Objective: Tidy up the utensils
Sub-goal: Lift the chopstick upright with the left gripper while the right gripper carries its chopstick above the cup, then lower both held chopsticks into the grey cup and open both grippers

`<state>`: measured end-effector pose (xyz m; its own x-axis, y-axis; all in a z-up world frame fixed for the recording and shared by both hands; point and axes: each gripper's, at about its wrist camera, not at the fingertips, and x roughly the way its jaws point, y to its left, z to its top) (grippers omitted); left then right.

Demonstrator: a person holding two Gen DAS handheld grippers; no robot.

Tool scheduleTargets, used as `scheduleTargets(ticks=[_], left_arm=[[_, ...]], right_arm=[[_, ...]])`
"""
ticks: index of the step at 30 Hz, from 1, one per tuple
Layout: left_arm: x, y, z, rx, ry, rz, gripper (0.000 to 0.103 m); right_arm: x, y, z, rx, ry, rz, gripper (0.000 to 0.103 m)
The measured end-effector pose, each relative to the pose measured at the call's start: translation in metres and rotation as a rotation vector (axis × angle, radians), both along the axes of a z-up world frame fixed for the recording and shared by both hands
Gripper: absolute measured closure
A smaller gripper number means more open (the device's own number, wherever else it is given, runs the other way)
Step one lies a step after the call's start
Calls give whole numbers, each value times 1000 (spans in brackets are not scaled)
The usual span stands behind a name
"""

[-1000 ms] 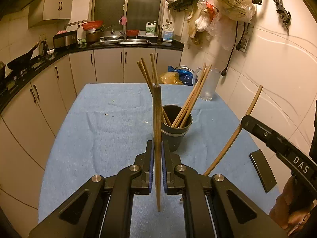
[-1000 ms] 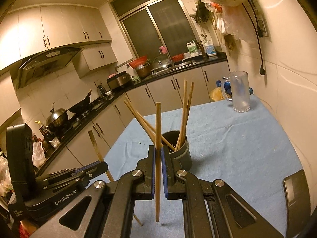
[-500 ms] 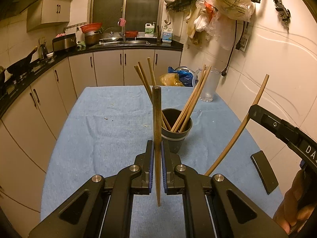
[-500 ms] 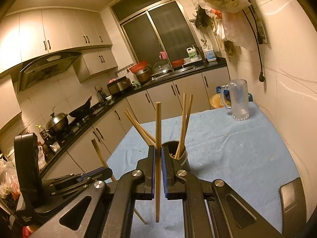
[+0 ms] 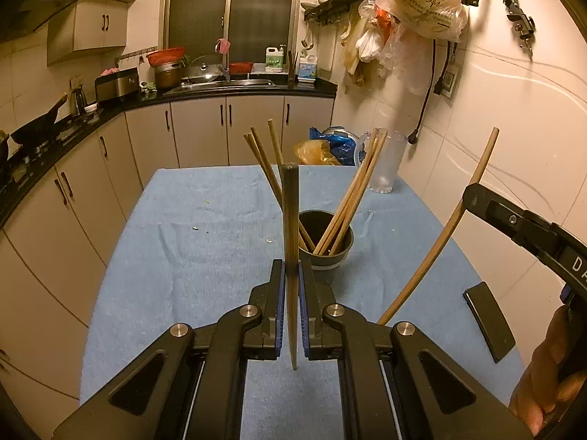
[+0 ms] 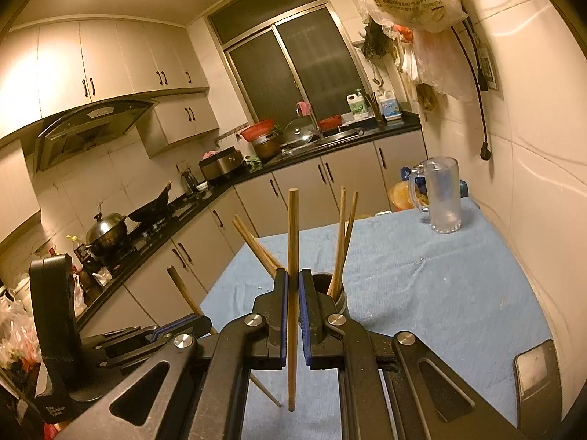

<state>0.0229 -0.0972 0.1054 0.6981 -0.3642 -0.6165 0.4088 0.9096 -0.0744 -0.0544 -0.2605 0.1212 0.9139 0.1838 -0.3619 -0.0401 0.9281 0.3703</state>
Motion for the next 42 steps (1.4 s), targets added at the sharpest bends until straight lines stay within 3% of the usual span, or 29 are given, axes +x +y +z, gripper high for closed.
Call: scheduleTargets(ticks=[7,23,32,42], left_arm=[[5,1,20,-26,-19,-6,96],[42,-2,100,-135,-122,0,96],[83,-14,82,-186,-71,16,96],[100,-23,37,-178,-10,-10,96]], right_arm=[[0,-4,11,8,-18,-8,97],[25,-27,64,13,-117,-85,97],[61,-32,60,-5,-110,-136,97],[93,-34,18,2,-11,-123,97]])
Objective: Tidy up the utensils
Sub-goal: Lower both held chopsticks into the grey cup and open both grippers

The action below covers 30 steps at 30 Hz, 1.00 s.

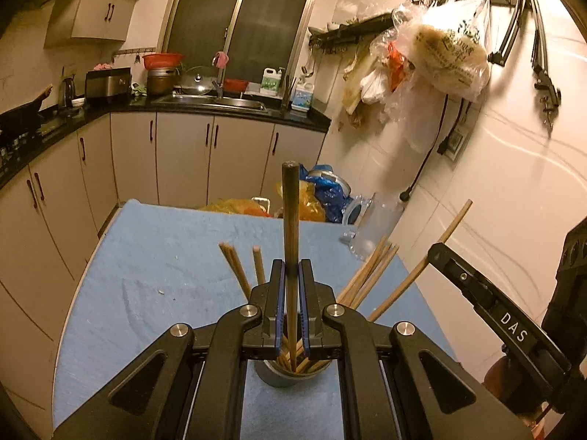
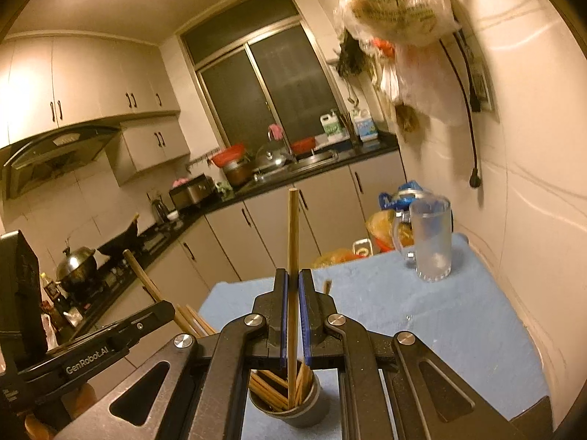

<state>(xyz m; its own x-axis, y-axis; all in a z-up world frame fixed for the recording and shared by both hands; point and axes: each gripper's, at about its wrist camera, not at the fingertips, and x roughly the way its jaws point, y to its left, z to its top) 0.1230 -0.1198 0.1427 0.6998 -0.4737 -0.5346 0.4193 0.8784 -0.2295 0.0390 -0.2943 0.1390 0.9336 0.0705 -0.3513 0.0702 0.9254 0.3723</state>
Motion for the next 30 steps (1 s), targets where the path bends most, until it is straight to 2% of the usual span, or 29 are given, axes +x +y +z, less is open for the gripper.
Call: scheduleTargets(ticks=[7,18,30], left_arm=[[-4,-5,-26,50,-11,-15,96],[-2,-6,-42,78,-16,-18,96],[3,-7,-53,82,0,-17,96]], right_arm=[[10,4,-26,8,56,22,97],[23,7,-52,13,105,43,97],[29,8,-62,12,133,48,97]])
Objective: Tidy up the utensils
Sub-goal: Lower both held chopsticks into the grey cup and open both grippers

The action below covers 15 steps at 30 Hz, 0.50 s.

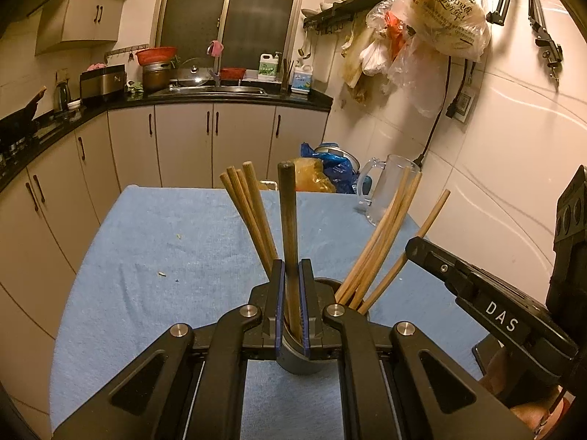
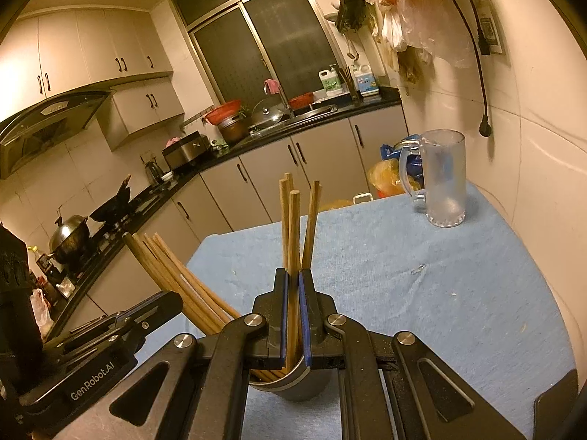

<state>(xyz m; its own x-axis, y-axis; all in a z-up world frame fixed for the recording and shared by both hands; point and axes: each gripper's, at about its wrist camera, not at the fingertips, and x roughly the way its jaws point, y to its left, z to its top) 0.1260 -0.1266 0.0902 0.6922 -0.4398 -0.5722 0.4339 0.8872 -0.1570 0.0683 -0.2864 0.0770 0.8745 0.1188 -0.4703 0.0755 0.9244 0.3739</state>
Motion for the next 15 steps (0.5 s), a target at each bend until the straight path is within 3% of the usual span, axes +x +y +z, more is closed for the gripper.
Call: scheduleTargets(ticks=[15], left_arm=[[-1,1,-1,0,-1,1,96]], right_arm=[[-1,-1,-3,1,14,5,96]])
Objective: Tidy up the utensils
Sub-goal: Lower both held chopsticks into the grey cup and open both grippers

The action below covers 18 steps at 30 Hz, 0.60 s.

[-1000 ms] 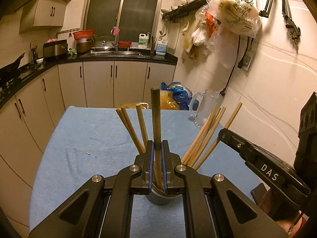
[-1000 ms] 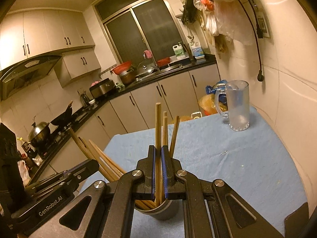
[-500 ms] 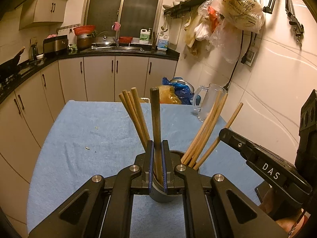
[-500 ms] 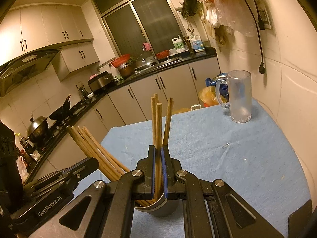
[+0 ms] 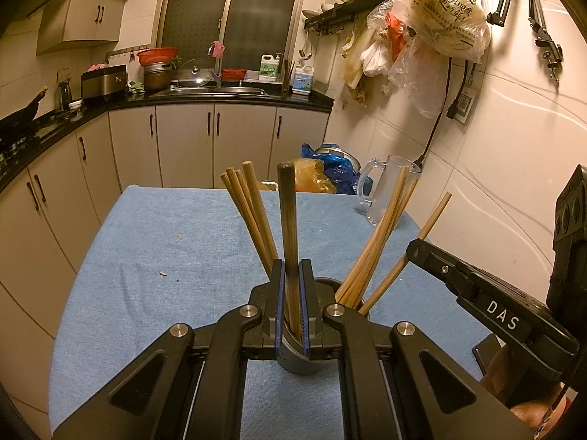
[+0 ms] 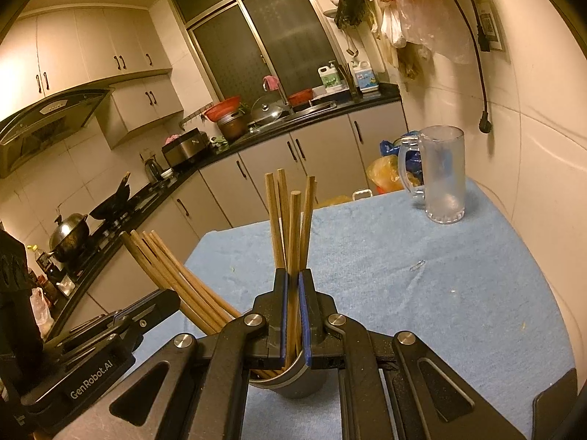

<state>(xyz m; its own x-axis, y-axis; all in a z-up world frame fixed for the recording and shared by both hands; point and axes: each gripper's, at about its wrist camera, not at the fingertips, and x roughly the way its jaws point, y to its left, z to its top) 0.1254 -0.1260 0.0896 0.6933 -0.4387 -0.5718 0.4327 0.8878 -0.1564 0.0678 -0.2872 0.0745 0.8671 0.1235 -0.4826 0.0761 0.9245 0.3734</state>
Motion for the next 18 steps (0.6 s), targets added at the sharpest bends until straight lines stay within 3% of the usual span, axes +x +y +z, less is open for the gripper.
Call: scheduleTargets(ticks=[18], left_arm=[[-1,4,0,0,1,9,96]], right_arm=[[-2,-2,0,-10,14,6,96]])
